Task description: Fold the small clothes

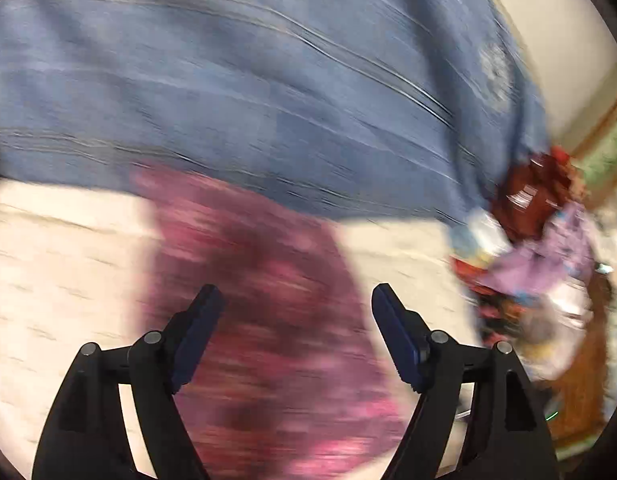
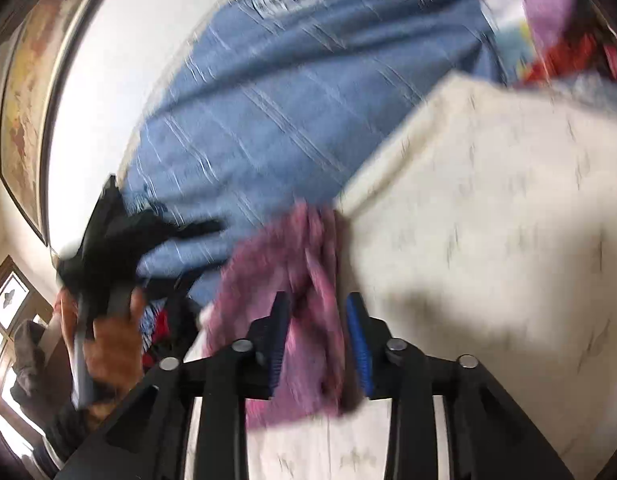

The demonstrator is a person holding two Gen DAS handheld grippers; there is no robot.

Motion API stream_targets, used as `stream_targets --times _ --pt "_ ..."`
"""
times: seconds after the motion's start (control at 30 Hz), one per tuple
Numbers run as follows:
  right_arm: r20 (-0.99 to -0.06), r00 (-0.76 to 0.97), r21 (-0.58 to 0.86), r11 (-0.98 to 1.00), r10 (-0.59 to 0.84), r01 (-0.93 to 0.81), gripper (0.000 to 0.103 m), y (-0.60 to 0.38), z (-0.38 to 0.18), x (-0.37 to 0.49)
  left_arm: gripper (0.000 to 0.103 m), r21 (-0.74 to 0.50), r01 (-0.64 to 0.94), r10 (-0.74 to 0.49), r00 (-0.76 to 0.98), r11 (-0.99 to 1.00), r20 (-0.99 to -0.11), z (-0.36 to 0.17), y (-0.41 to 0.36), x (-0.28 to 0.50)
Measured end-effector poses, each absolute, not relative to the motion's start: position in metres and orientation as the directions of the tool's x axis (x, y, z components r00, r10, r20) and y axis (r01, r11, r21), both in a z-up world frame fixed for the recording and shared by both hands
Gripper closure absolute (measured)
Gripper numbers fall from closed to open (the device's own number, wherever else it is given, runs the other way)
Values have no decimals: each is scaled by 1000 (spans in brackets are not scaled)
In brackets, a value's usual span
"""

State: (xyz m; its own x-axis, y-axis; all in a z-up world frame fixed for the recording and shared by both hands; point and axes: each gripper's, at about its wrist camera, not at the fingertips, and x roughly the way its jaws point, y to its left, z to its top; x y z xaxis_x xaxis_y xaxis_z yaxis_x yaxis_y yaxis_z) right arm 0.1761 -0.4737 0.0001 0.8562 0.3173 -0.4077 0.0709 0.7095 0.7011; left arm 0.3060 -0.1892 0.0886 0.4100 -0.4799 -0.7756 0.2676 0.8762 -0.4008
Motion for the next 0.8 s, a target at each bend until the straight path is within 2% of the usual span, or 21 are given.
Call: stream_targets --times 0.07,0.17,0.3,0.33,0.4,0.5,0.67,0.8 --pt "-440 821 688 724 365 47 56 -470 7 212 25 -377 210 -432 402 902 -807 75 -163 316" --pt "-489 744 711 702 456 37 53 -458 -1 273 25 -426 129 -444 335 895 -831 45 -142 327" --pt "-627 657 648 748 418 142 53 -440 -19 338 26 -446 96 -454 288 890 -843 18 -142 331" --pt "-662 606 642 751 442 154 55 -434 -25 353 26 -448 102 -458 282 888 -843 14 -147 333" --pt "-659 601 623 776 452 99 94 -423 -17 361 29 -417 123 -434 325 900 -840 17 -156 329" --pt "-602 682 581 814 416 17 94 -423 4 350 38 -292 167 -335 399 942 -853 17 -173 323" --pt "-733 586 513 846 345 144 97 -437 -47 362 38 -196 189 -260 424 962 -867 5 -195 321" --pt "-736 587 506 850 337 146 97 -434 -49 361 38 -185 194 -252 426 963 -869 0 -216 320"
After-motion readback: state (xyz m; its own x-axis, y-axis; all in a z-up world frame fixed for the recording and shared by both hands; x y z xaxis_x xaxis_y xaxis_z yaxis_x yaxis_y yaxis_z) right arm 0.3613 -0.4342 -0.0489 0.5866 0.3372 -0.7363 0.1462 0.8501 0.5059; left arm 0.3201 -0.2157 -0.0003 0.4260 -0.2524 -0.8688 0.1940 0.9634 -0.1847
